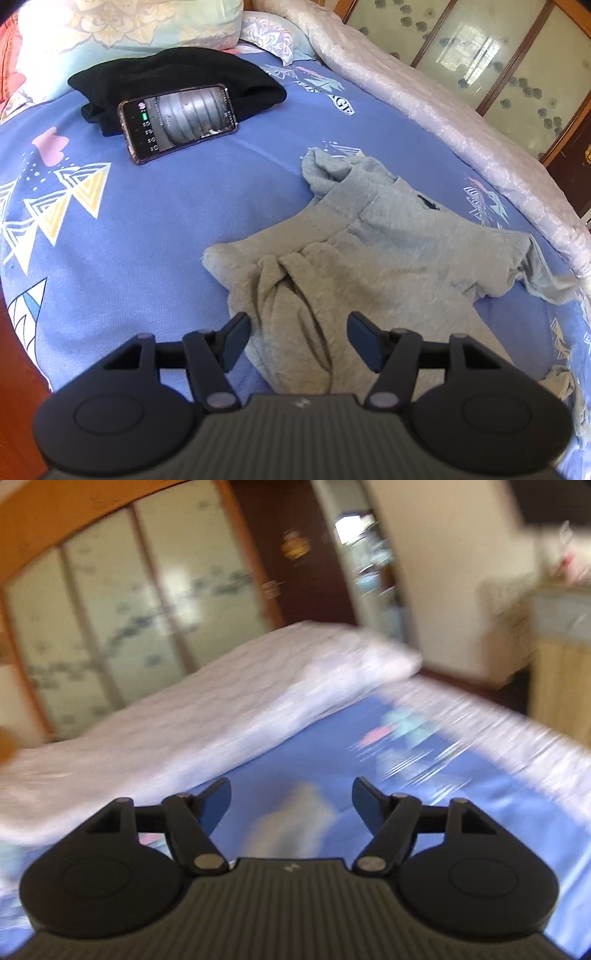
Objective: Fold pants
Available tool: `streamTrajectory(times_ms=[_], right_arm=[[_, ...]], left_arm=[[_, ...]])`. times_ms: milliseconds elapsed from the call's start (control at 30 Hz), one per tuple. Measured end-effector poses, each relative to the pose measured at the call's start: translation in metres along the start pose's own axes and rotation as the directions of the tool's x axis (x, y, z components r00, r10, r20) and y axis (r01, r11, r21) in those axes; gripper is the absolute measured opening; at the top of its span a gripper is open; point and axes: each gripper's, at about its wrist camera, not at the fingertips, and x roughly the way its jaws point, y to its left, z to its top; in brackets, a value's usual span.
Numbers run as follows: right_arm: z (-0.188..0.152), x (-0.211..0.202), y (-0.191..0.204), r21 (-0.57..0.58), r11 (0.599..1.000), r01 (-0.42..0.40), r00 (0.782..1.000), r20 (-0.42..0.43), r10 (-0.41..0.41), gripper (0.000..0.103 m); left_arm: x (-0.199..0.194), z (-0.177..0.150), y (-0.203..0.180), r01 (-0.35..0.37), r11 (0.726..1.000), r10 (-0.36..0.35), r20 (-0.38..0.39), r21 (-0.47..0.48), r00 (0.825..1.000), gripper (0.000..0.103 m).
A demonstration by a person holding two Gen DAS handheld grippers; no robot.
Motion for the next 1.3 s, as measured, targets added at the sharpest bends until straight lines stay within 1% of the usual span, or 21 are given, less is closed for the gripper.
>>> streamTrajectory(times_ms=[33,67,133,200,233,300,367,567,600,633,667,700,733,767,800,900,1000,1100,1200,1233,1300], right_arm=[[-0.015,-0.002,0.001,-0.023,0.999,-0.048,0.998,-0.031,0.047,0.072],[-0.032,-0.003,0.003,-0.055,0.995,-0.079,0.995,-0.072,0.075,0.066],[-0.075,-0.002,0.011,-0.101,0.980,-0.171,0.970,-0.191,0.149,0.057],[-0.122,0.010,0.024,-0.069,0.964,-0.255,0.915,-0.340,0.218,0.047],[-0.136,0.016,0.032,-0.045,0.961,-0.271,0.889,-0.396,0.232,0.040],[-0.168,0.035,0.050,0.004,0.959,-0.283,0.850,-0.462,0.253,0.039],[-0.184,0.059,0.067,0.066,0.959,-0.275,0.828,-0.490,0.272,0.040],[-0.210,0.121,0.087,0.295,0.938,-0.181,0.806,-0.503,0.313,0.041],[-0.213,0.130,0.090,0.319,0.933,-0.166,0.801,-0.509,0.316,0.041],[-0.215,0.138,0.093,0.336,0.929,-0.153,0.799,-0.511,0.316,0.040],[-0.224,0.134,0.093,0.345,0.927,-0.149,0.802,-0.506,0.318,0.034],[-0.223,0.140,0.096,0.349,0.925,-0.152,0.801,-0.505,0.322,0.023],[-0.223,0.136,0.096,0.343,0.927,-0.150,0.799,-0.510,0.318,0.006],[-0.220,0.135,0.098,0.316,0.939,-0.138,0.803,-0.519,0.293,0.006],[-0.222,0.126,0.091,0.285,0.950,-0.127,0.817,-0.513,0.263,0.006],[-0.200,0.097,0.086,0.165,0.977,-0.137,0.863,-0.465,0.199,0.006],[-0.176,0.052,0.068,0.094,0.982,-0.165,0.894,-0.406,0.189,0.006],[-0.165,0.020,0.046,0.086,0.981,-0.172,0.906,-0.377,0.192,0.007],[-0.173,0.017,0.034,0.019,0.986,-0.168,0.891,-0.424,0.160,0.028],[-0.176,0.017,0.029,-0.013,0.987,-0.161,0.888,-0.438,0.139,0.042],[-0.172,0.008,0.005,0.000,0.993,-0.115,0.912,-0.397,0.106,0.042]], left_arm=[[0.003,0.000,0.002,-0.012,1.000,0.012,-0.011,0.000,1.000,0.059],[0.008,0.001,0.005,-0.022,1.000,0.022,-0.024,-0.004,0.999,0.059],[0.015,0.004,0.010,-0.023,0.999,0.021,-0.047,-0.036,0.999,0.059],[0.020,0.006,0.013,0.006,0.997,-0.010,-0.049,-0.076,0.999,0.059],[0.022,0.007,0.013,0.018,0.996,-0.023,-0.048,-0.093,0.999,0.058],[0.026,0.008,0.014,0.036,0.992,-0.042,-0.051,-0.121,0.998,0.056],[0.030,0.009,0.015,0.053,0.988,-0.062,-0.053,-0.147,0.997,0.051],[0.039,0.013,0.029,0.094,0.972,-0.111,-0.065,-0.217,0.992,0.019],[0.041,0.013,0.031,0.097,0.970,-0.115,-0.067,-0.222,0.991,0.017],[0.042,0.013,0.032,0.099,0.970,-0.117,-0.066,-0.223,0.991,0.014],[0.043,0.013,0.032,0.098,0.970,-0.115,-0.065,-0.222,0.991,0.012],[0.043,0.013,0.031,0.095,0.972,-0.111,-0.063,-0.217,0.992,0.011],[0.043,0.013,0.030,0.091,0.974,-0.106,-0.063,-0.208,0.992,0.011],[0.041,0.014,0.028,0.086,0.976,-0.101,-0.063,-0.199,0.993,0.010],[0.040,0.014,0.028,0.085,0.977,-0.099,-0.064,-0.196,0.993,0.010],[0.030,0.017,0.030,0.104,0.971,-0.121,-0.067,-0.213,0.990,0.009],[0.012,0.020,0.031,0.137,0.966,-0.151,-0.049,-0.219,0.987,0.009],[-0.007,0.019,0.029,0.146,0.968,-0.156,-0.033,-0.203,0.987,0.009],[-0.014,0.014,0.028,0.132,0.971,-0.142,-0.037,-0.201,0.989,0.010],[-0.015,0.012,0.028,0.129,0.969,-0.142,-0.047,-0.210,0.989,0.010],[-0.018,0.006,0.026,0.148,0.965,-0.163,-0.052,-0.217,0.985,0.011]])
